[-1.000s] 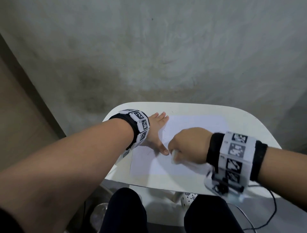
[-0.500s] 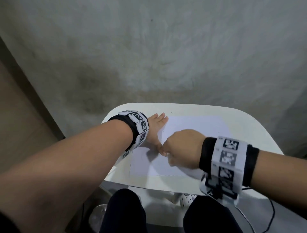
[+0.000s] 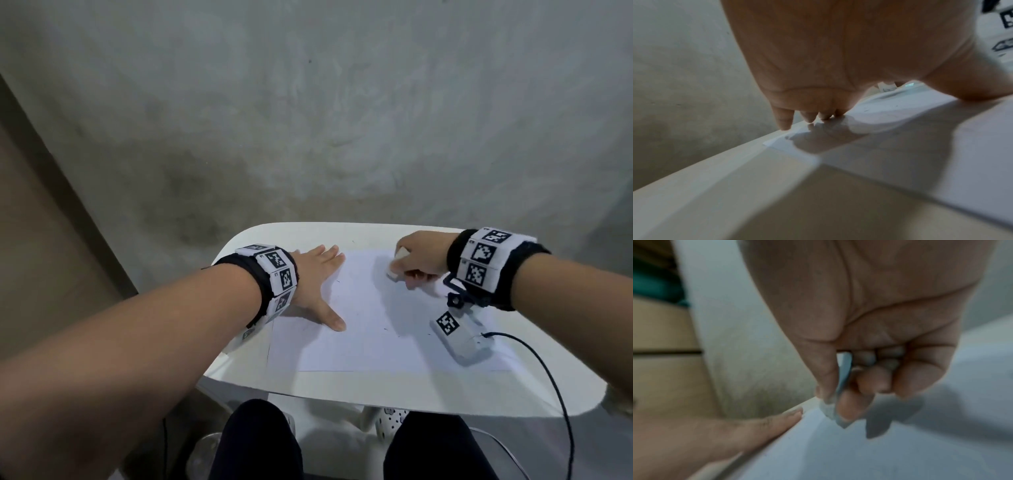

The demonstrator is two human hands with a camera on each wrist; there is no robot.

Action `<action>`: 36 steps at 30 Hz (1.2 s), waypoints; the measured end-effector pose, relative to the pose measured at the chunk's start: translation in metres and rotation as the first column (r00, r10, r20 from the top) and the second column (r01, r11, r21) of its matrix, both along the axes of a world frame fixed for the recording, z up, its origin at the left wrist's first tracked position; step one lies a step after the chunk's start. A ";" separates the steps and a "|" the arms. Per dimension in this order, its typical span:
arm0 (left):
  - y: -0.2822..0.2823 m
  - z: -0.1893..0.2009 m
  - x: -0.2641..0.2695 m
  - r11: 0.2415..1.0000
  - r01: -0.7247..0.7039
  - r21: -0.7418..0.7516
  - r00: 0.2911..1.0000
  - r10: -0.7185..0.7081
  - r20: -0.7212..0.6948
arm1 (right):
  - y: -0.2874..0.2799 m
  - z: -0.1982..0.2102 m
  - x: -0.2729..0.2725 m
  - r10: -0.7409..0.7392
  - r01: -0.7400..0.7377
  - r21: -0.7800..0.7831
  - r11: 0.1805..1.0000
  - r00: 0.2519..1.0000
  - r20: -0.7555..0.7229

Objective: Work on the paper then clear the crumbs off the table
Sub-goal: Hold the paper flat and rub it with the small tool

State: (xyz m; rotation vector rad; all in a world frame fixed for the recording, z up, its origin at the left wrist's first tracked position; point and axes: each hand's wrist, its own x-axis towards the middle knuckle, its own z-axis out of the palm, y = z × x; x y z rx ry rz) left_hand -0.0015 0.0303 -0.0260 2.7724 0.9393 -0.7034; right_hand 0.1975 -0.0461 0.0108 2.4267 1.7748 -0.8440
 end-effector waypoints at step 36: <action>0.029 -0.002 -0.047 0.997 -0.080 -0.005 0.996 0.080 -0.033 | 0.016 -0.001 -0.002 -0.026 0.079 0.181 0.980 0.960 -0.278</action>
